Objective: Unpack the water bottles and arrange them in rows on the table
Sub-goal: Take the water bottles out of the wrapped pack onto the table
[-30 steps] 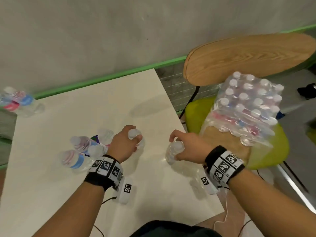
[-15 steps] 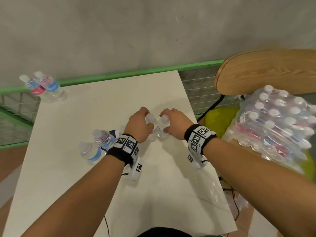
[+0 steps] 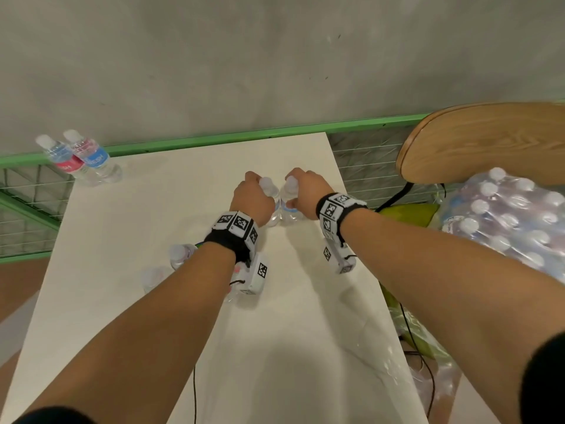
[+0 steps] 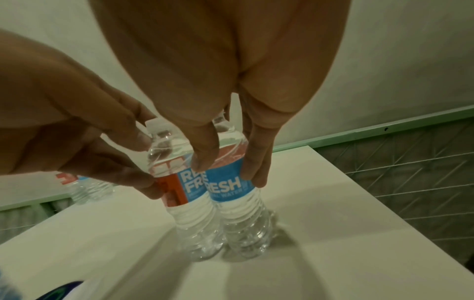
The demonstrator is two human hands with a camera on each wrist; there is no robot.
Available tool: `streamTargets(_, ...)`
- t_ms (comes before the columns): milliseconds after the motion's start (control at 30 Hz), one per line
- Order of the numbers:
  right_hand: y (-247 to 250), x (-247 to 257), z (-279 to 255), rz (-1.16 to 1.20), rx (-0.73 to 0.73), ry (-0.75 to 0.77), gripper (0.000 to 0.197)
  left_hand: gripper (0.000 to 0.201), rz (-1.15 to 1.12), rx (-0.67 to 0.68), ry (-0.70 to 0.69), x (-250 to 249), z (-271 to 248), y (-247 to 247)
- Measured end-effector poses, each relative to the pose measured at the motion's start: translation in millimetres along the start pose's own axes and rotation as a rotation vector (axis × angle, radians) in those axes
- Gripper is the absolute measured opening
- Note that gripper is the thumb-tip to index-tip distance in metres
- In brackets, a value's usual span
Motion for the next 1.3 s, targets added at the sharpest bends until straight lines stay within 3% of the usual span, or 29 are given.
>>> streamTargets(167,5,-1,18,0.015,-0.008,-0.039,0.062,0.060,0.003,0.038,-0.002,2,8,0)
streamTargets(267,2,-15,8,0.088,-0.020,-0.080,0.074,0.073,-0.078,0.036,0.009,2,0,8)
streamTargets(333,-1,-36,-9,0.140,-0.017,-0.166,0.075,0.070,-0.146,-0.003,-0.014,-3,-10,17)
streamTargets(500,-16,-80,-77,0.181,0.083,-0.234,0.035,0.035,-0.218,-0.037,-0.197,-34,-50,14)
streamTargets(600,-17,-100,-133,0.256,0.053,-0.219,0.024,0.017,-0.241,0.162,-0.241,-51,-83,-33)
streamTargets(700,-18,-128,-192,0.348,0.005,-0.271,0.015,0.011,-0.151,0.401,-0.302,-65,-123,-94)
streamTargets(833,-27,-173,-260,0.373,0.098,-0.358,0.012,0.010,0.022,0.697,-0.409,-81,-174,-174)
streamTargets(933,-26,-211,-296,0.285,0.165,-0.409,0.012,0.014,0.135,0.834,-0.505,-104,-208,-221)
streamTargets(1133,3,-290,-324,0.264,-0.031,-0.604,0.022,0.030,0.187,0.889,-0.619,-159,-234,-284)
streamTargets(1233,18,-311,-324,0.250,-0.098,-0.684,0.026,0.048,0.196,0.811,-0.645,-183,-223,-302)
streamTargets(1300,26,-320,-321,0.229,-0.133,-0.718,0.035,0.046,0.217,0.715,-0.620,-192,-205,-309)
Point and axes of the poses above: each hand's wrist, its own z-axis towards the middle knuckle, its own y-axis out of the back of the hand, x = y × z, the point moved 10 cm from there along z, towards the middle knuckle, and after that the axes turned 1 degree about -y, right-handed, at the moved point
